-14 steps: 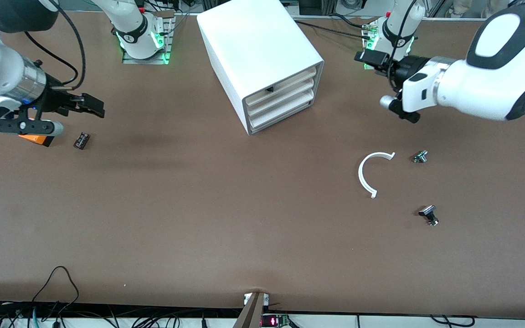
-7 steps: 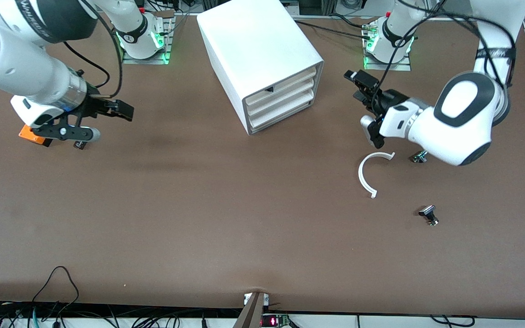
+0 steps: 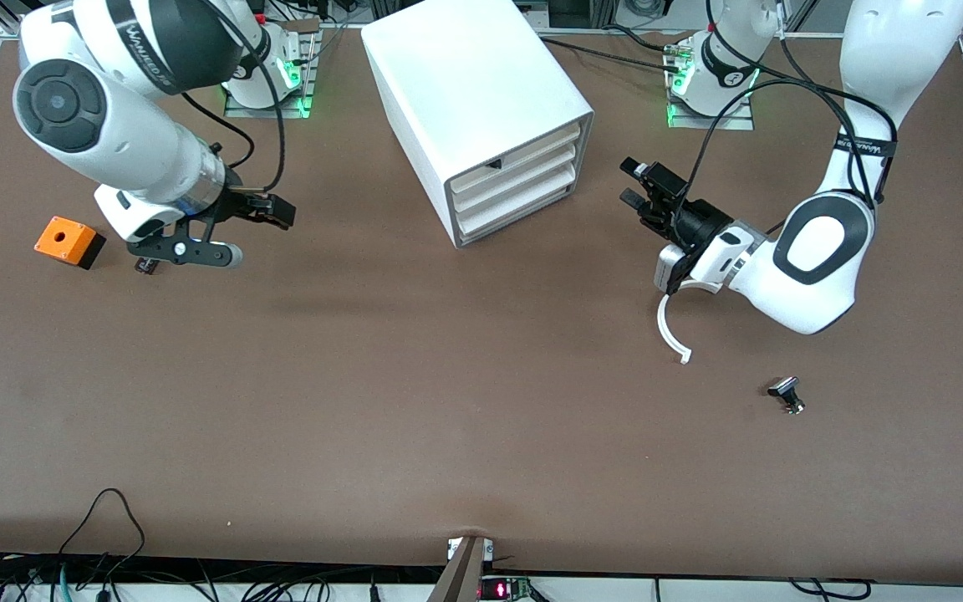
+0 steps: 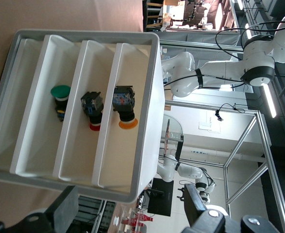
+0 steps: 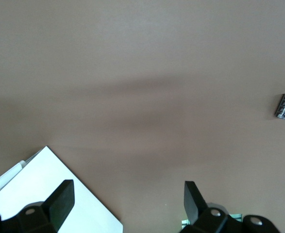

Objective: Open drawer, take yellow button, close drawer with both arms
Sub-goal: 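Reach the left gripper to the drawer handle while the right gripper approaches, then pull the drawer open with the left gripper while the right gripper reaches in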

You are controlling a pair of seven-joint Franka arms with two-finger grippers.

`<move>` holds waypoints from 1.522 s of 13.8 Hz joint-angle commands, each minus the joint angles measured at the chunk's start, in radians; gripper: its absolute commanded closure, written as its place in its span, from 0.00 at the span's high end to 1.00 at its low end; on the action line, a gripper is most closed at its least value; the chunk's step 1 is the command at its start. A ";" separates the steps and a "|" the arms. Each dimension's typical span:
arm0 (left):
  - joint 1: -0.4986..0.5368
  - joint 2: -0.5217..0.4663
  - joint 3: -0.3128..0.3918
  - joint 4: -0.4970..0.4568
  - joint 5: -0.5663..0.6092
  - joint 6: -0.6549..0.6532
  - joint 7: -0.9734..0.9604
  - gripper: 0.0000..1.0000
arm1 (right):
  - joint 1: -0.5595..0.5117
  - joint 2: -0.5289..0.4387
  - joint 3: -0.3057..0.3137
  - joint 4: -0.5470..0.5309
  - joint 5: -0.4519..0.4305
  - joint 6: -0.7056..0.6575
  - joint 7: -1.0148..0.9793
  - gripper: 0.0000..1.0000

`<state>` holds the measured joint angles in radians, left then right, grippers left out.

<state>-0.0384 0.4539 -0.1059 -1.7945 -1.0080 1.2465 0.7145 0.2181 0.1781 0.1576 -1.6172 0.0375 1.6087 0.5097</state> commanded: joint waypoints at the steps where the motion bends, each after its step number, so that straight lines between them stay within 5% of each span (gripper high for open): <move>1: -0.001 -0.075 -0.024 -0.113 -0.053 0.107 0.057 0.93 | 0.036 0.015 -0.004 0.005 0.001 0.020 0.048 1.00; 5: 0.002 -0.166 -0.081 -0.284 -0.138 0.244 0.193 0.79 | 0.090 0.035 -0.004 0.005 -0.002 0.043 0.128 1.00; 6: -0.003 -0.166 -0.084 -0.290 -0.142 0.246 0.221 0.72 | 0.108 0.041 -0.006 0.005 -0.004 0.049 0.153 1.00; 12: -0.006 -0.099 -0.109 -0.324 -0.153 0.266 0.333 0.73 | 0.193 0.078 -0.006 0.005 -0.018 0.100 0.302 1.00; 14: -0.046 -0.049 -0.110 -0.325 -0.182 0.287 0.391 0.58 | 0.225 0.095 -0.006 0.006 -0.027 0.115 0.343 1.00; 21: -0.084 -0.047 -0.118 -0.341 -0.199 0.320 0.385 0.48 | 0.273 0.100 -0.004 0.010 -0.048 0.089 0.388 1.00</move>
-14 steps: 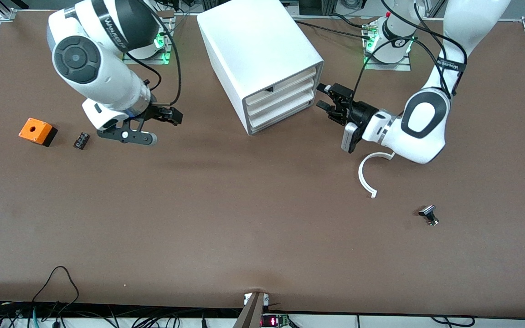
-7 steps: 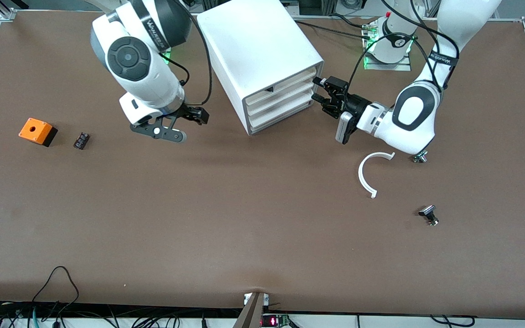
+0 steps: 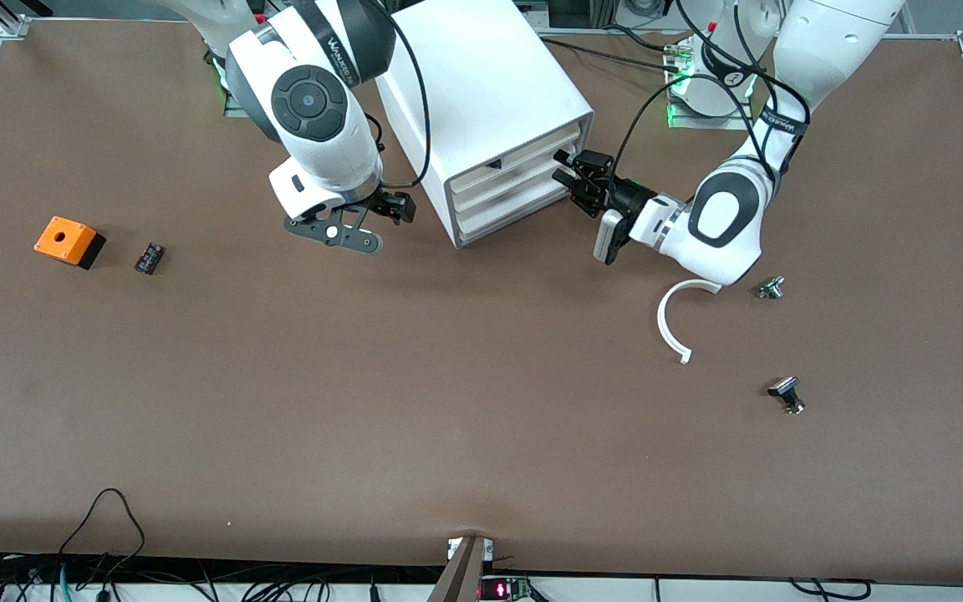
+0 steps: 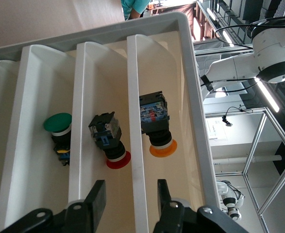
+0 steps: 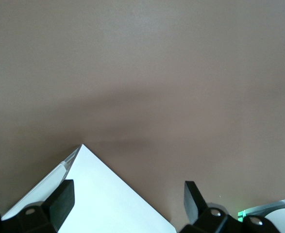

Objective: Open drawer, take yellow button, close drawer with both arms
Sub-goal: 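Pull the drawer open with the left gripper while the right gripper reaches in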

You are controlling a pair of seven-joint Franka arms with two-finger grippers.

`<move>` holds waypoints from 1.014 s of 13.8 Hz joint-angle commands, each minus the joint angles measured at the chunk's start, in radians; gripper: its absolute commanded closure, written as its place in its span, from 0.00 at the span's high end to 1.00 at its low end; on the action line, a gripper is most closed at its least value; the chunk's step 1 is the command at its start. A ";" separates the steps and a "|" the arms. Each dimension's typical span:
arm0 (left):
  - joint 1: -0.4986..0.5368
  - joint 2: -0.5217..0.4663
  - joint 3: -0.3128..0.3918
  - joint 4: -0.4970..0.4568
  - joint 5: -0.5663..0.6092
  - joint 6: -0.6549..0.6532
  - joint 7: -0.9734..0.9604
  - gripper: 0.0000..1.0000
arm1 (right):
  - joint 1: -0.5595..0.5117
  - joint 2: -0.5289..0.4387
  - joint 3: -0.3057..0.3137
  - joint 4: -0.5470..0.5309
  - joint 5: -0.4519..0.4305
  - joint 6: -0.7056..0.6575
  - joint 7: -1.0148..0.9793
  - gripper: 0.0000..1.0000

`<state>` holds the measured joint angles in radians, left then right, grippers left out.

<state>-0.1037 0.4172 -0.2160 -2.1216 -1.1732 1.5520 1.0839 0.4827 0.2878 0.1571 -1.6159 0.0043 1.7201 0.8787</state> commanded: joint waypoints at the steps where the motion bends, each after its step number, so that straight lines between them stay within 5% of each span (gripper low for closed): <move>1: -0.019 -0.011 -0.019 -0.021 -0.046 0.014 0.014 0.47 | 0.008 -0.012 -0.004 0.010 -0.012 -0.028 0.019 1.00; 4: -0.018 -0.020 -0.051 -0.041 -0.046 0.032 0.017 0.43 | 0.010 -0.019 -0.004 0.013 -0.006 -0.039 0.020 1.00; 7: -0.027 -0.017 -0.051 -0.041 -0.046 0.043 0.019 0.03 | 0.033 -0.015 -0.002 0.050 -0.001 -0.037 0.051 1.00; 14: -0.024 -0.006 -0.040 -0.023 -0.042 0.057 0.011 0.00 | 0.079 0.048 -0.004 0.140 -0.004 -0.020 0.114 1.00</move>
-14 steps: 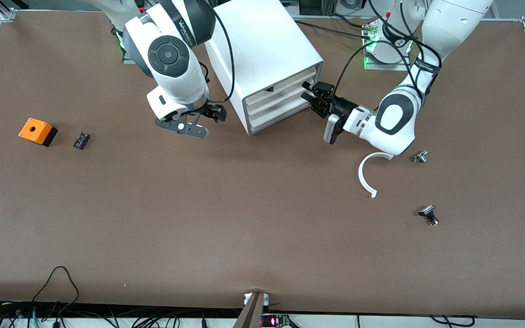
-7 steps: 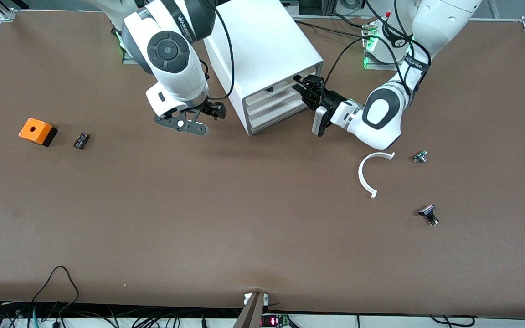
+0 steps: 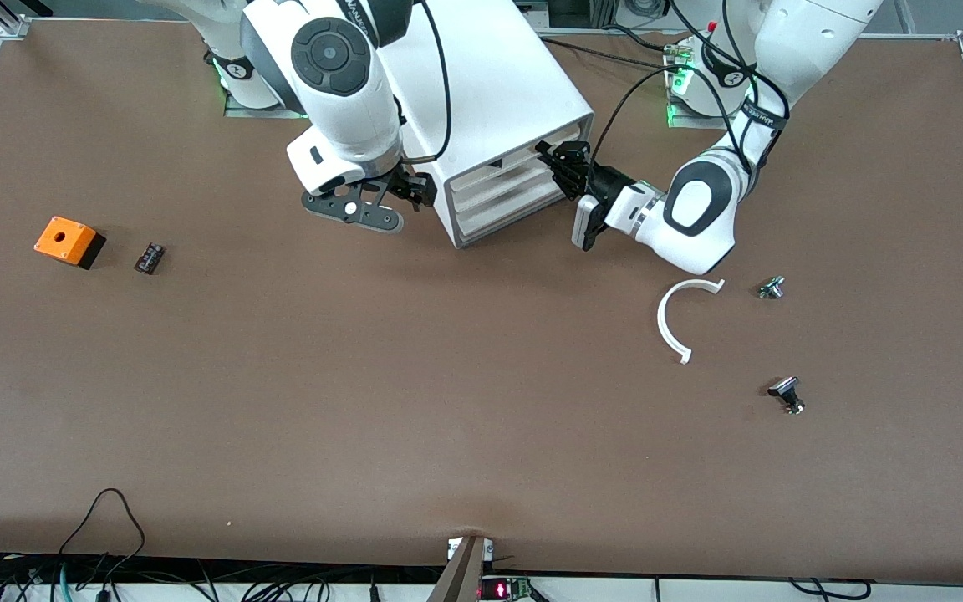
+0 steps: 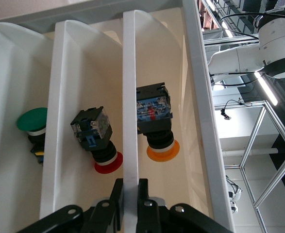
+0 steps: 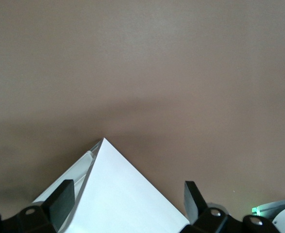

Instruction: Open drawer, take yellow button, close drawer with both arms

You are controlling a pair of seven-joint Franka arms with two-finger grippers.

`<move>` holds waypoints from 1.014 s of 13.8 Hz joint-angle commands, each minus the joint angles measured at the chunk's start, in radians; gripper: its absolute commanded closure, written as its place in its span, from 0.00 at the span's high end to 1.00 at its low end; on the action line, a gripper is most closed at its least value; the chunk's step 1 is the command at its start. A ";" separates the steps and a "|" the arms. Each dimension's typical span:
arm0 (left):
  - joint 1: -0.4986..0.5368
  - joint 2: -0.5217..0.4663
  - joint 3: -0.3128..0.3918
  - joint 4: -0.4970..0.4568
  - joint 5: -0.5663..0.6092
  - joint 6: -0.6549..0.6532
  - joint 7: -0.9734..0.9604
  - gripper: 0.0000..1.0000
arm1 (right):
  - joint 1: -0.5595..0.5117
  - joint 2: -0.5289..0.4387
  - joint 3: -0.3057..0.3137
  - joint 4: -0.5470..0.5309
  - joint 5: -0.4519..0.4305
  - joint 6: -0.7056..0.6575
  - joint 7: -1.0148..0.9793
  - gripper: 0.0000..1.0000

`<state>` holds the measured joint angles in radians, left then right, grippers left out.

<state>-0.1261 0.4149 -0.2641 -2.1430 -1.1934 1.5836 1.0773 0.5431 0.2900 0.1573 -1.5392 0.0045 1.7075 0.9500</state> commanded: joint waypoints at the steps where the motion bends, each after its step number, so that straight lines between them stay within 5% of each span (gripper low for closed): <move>1: 0.009 0.001 0.011 0.018 -0.012 0.024 0.006 0.00 | 0.023 0.063 -0.004 0.089 -0.005 -0.008 0.046 1.00; 13: 0.197 0.199 0.013 0.333 0.167 -0.057 -0.103 0.02 | 0.113 0.149 -0.004 0.198 -0.006 0.125 0.089 1.00; 14: 0.198 0.203 0.013 0.342 0.167 -0.079 -0.112 0.66 | 0.129 0.155 -0.004 0.202 -0.011 0.141 0.092 1.00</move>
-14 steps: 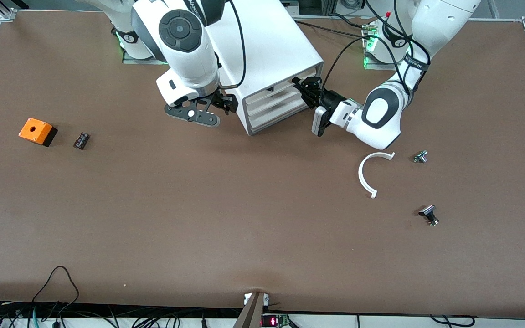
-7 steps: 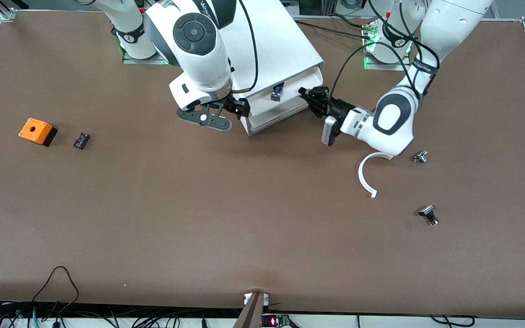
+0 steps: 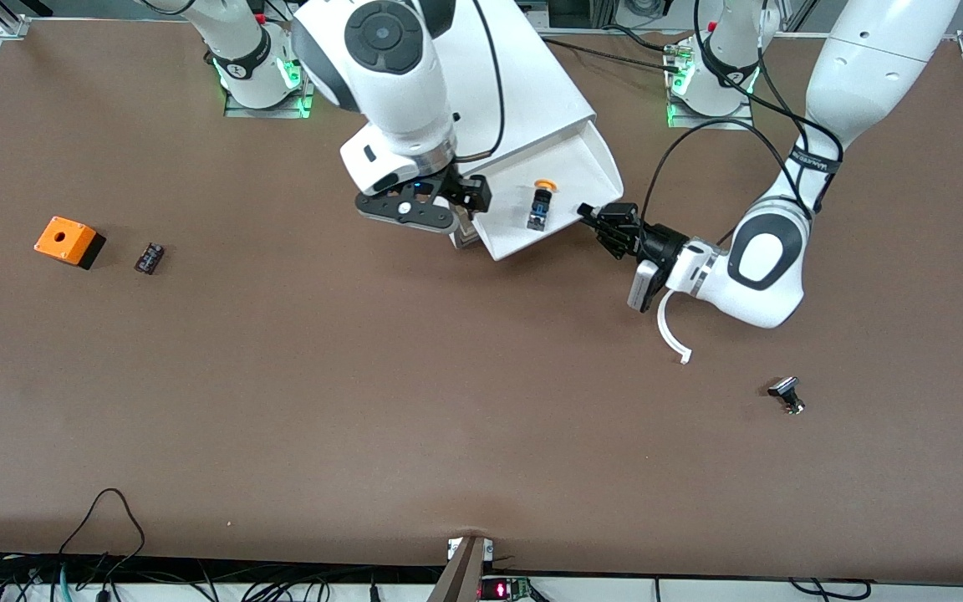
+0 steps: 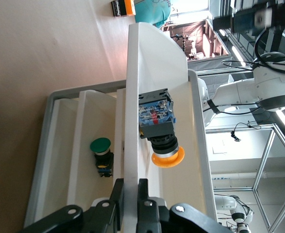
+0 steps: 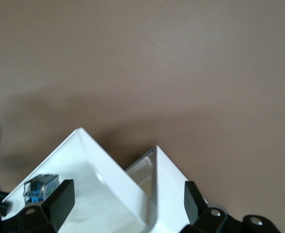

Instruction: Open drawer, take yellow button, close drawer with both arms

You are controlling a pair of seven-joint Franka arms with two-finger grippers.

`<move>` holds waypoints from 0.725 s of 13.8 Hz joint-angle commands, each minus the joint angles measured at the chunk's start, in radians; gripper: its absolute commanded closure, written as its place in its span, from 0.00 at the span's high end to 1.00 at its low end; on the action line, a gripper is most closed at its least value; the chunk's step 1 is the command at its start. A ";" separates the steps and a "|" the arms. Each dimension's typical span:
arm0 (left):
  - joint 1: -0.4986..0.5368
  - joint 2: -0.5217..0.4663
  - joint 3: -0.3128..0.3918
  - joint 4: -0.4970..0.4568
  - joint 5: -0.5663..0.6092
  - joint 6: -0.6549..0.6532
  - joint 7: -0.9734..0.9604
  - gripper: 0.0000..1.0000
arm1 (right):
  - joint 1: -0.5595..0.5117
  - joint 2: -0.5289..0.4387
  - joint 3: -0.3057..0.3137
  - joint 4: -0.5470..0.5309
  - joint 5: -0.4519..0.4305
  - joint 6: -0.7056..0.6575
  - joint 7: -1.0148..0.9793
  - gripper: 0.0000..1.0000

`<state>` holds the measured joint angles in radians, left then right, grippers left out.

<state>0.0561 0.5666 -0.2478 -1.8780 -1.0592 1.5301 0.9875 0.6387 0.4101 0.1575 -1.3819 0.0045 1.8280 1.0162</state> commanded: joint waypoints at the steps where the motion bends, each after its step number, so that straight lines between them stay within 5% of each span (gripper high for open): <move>1: 0.017 0.053 -0.004 0.077 0.035 -0.033 -0.026 0.99 | 0.050 0.047 -0.006 0.055 -0.012 0.045 0.025 1.00; 6: 0.030 0.045 -0.001 0.091 0.039 -0.082 -0.113 0.99 | 0.140 0.151 -0.009 0.196 -0.049 0.112 0.033 1.00; 10: 0.039 0.045 -0.002 0.238 0.209 -0.185 -0.349 0.99 | 0.202 0.248 -0.010 0.219 -0.121 0.160 0.128 1.00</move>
<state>0.0866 0.6014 -0.2472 -1.7208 -0.9196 1.4050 0.7434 0.8106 0.5897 0.1562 -1.2181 -0.0765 1.9737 1.1031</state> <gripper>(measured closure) 0.004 0.000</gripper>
